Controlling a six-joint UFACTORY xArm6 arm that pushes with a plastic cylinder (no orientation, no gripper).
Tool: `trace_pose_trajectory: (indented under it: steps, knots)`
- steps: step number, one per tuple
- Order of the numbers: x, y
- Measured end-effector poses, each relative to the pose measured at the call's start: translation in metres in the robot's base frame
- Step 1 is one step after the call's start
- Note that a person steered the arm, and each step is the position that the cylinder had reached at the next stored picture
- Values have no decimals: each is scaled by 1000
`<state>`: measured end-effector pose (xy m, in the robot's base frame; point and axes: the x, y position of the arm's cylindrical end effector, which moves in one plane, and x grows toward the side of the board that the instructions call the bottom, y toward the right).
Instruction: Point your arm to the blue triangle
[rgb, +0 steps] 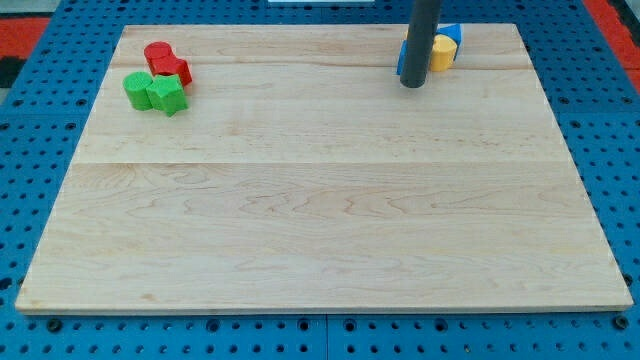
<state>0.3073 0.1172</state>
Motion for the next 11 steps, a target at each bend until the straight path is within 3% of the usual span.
trace_pose_trajectory:
  steps: [4, 5, 6, 8, 11]
  knots:
    - [-8, -22]
    - [-8, -44]
    - [-8, -103]
    - [-114, -72]
    - [-115, 35]
